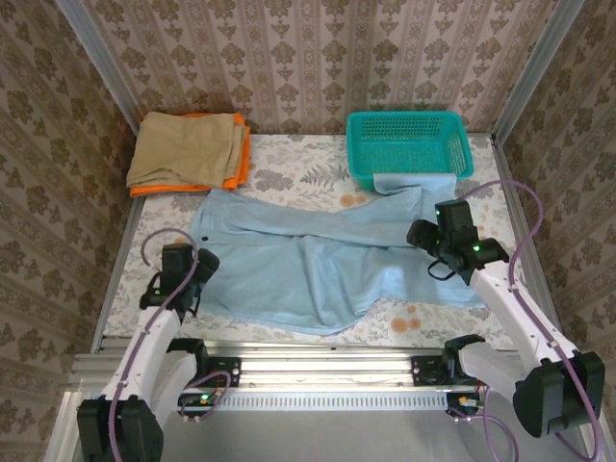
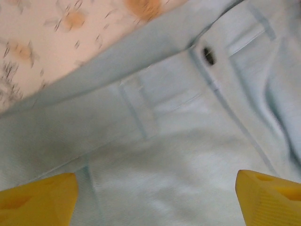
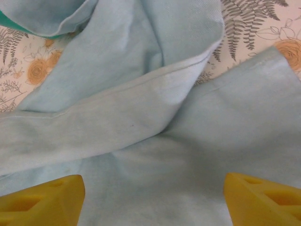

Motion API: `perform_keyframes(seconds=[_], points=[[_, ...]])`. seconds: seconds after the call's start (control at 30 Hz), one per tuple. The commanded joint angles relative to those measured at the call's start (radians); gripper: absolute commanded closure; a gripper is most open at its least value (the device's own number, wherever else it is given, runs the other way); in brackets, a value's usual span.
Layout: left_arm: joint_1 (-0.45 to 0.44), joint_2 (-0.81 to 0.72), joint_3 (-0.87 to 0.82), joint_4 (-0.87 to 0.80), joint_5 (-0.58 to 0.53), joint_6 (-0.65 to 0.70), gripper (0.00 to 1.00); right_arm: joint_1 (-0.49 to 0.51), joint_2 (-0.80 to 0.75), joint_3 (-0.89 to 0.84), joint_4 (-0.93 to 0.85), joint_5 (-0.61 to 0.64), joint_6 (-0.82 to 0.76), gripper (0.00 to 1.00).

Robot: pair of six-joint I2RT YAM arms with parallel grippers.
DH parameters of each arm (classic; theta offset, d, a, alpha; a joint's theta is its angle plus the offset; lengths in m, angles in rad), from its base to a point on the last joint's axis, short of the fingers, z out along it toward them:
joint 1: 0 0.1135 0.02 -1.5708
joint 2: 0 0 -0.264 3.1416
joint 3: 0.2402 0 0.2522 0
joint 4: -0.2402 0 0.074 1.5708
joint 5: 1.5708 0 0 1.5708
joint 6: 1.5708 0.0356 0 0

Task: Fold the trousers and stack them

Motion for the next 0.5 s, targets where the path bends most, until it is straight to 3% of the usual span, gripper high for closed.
perform_keyframes(seconds=[0.0,0.1,0.23,0.33,0.47], points=[[-0.088,0.093,0.116,0.014,0.054,0.092,0.17,-0.003,-0.01,0.006,-0.063,-0.124,0.003,0.27],[-0.321,0.207,0.205,0.028,0.01,0.113,0.16,0.043,0.007,-0.067,0.016,-0.251,0.054,0.38],[-0.541,0.399,0.252,0.167,0.056,0.092,0.15,0.179,0.092,-0.094,0.103,-0.239,0.086,0.39],[-0.595,0.553,0.248,0.331,0.108,0.042,0.15,0.242,0.154,-0.097,0.158,-0.208,0.125,0.36],[-0.569,0.685,0.181,0.506,0.12,-0.041,0.15,0.246,0.176,-0.112,0.184,-0.165,0.14,0.31]])
